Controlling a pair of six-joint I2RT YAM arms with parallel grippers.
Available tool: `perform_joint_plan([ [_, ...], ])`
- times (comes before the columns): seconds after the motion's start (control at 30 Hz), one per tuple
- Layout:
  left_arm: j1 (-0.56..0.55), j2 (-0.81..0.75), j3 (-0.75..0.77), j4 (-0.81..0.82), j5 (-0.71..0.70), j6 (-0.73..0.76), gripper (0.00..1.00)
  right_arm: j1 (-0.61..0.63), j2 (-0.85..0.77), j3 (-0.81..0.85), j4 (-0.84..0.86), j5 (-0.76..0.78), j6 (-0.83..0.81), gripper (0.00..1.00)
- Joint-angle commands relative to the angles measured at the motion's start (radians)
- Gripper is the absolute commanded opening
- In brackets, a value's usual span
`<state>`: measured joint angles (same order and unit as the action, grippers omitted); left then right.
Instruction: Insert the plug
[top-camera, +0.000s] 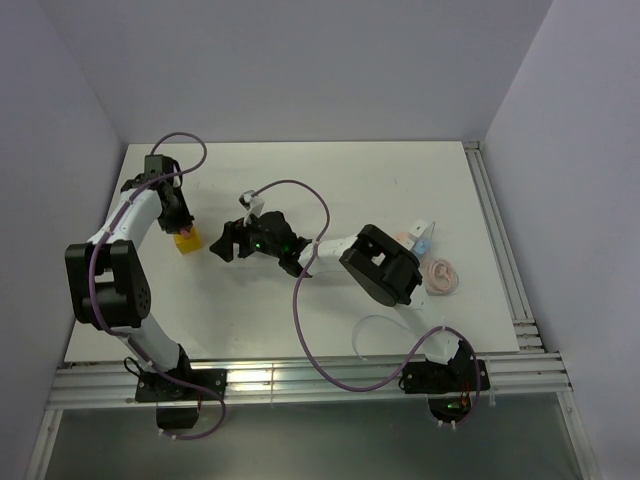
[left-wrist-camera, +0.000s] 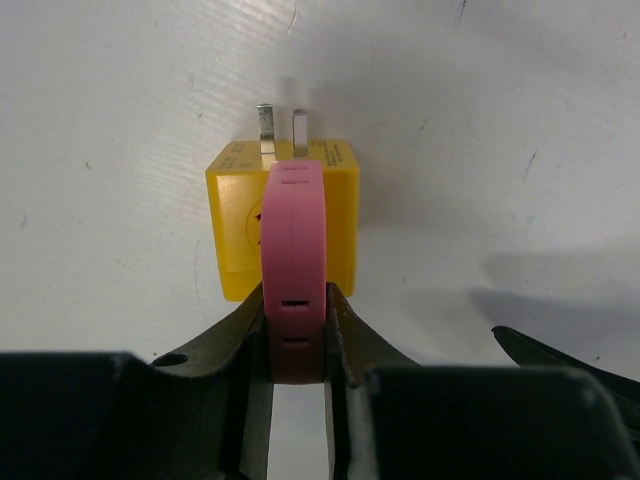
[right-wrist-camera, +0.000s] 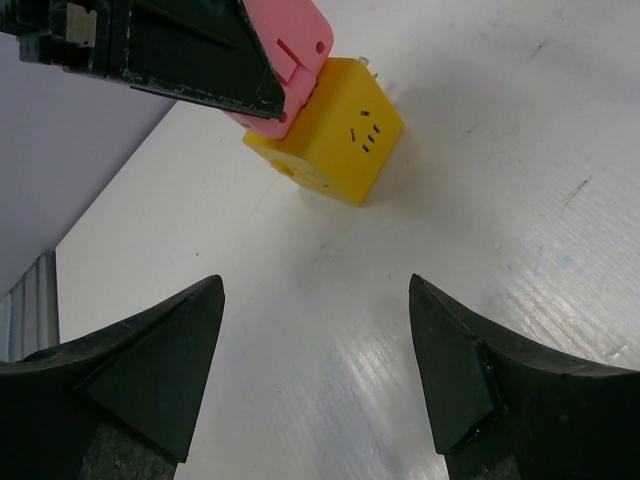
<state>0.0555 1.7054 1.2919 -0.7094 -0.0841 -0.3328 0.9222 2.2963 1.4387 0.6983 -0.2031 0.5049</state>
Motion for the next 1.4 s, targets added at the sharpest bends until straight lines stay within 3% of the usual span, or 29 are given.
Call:
perform_joint_plan([
  [0.0, 0.015, 0.092, -0.074, 0.001, 0.033, 0.026, 0.0, -0.006, -0.009, 0.005, 0.049, 0.007, -0.011, 0.81],
  [0.3, 0.038, 0.085, -0.049, -0.009, 0.024, 0.032, 0.03, -0.006, -0.003, 0.012, 0.046, 0.002, -0.019, 0.81],
  [0.37, 0.038, 0.068, -0.043, -0.007, 0.021, 0.028, 0.23, -0.006, -0.003, 0.014, 0.046, 0.002, -0.017, 0.81],
  [0.4, 0.038, 0.059, -0.042, -0.007, 0.02, 0.026, 0.38, -0.006, -0.003, 0.014, 0.043, 0.002, -0.019, 0.81],
  [0.53, 0.038, 0.008, -0.028, -0.01, 0.009, 0.014, 0.56, -0.006, -0.001, 0.014, 0.041, 0.002, -0.017, 0.81],
  [0.6, 0.038, -0.009, -0.017, -0.01, 0.001, 0.011, 0.79, -0.006, -0.001, 0.012, 0.043, 0.001, -0.011, 0.81],
  [0.7, 0.038, -0.062, -0.02, 0.001, 0.007, 0.002, 1.0, -0.005, -0.011, 0.005, 0.041, -0.001, -0.011, 0.81],
  [1.07, 0.038, -0.383, -0.089, 0.048, 0.113, -0.028, 0.99, -0.006, -0.073, -0.006, -0.06, 0.039, -0.022, 0.87],
  [1.37, 0.04, -0.656, -0.359, 0.325, 0.482, -0.126, 0.99, -0.023, -0.236, -0.121, -0.212, 0.136, 0.018, 0.95],
])
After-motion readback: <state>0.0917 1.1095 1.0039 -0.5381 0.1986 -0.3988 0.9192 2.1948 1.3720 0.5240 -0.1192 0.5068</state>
